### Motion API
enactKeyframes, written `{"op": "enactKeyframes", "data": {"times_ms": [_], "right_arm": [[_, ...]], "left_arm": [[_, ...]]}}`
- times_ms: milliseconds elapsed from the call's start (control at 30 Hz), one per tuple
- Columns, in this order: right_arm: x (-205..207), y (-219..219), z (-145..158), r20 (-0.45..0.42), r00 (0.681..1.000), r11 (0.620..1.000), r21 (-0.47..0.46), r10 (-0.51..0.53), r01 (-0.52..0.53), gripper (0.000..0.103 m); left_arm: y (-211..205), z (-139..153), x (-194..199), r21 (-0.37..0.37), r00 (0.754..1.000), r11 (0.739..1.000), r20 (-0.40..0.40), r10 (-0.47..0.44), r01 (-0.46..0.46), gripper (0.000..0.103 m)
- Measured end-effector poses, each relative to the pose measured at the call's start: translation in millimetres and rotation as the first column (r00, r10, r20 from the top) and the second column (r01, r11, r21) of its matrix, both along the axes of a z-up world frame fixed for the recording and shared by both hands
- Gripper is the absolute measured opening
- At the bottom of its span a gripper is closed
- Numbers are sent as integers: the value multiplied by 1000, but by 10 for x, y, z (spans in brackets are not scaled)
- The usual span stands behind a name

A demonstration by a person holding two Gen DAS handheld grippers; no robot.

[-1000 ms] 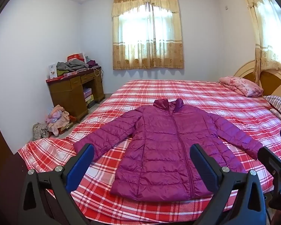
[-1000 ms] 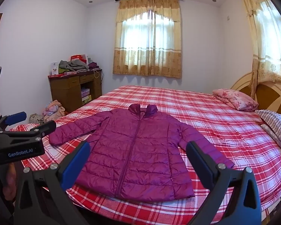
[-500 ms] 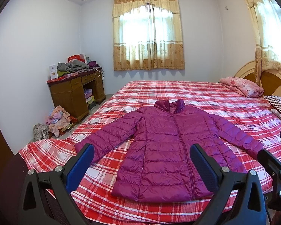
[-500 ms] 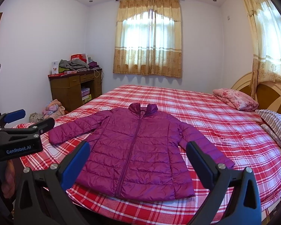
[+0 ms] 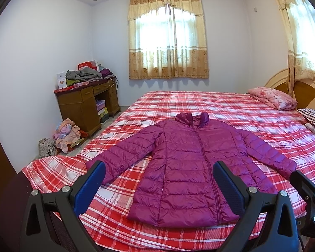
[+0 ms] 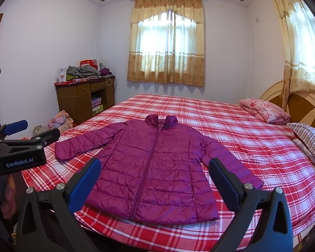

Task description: Fold large clothes

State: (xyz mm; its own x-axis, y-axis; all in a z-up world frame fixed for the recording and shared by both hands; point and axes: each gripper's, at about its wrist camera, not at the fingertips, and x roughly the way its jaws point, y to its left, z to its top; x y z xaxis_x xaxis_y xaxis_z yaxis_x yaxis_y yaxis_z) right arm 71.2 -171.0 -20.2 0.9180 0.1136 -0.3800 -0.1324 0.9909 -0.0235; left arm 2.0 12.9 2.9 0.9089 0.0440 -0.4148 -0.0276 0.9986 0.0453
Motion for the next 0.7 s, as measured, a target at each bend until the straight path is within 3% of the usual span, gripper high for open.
{"op": "enactKeyframes", "data": {"times_ms": [700], "right_arm": [[2, 25, -33, -7, 1000, 1000, -2, 5, -5, 103]], "left_arm": [[0, -4, 9, 1, 1000, 1000, 2, 4, -4, 102]]}}
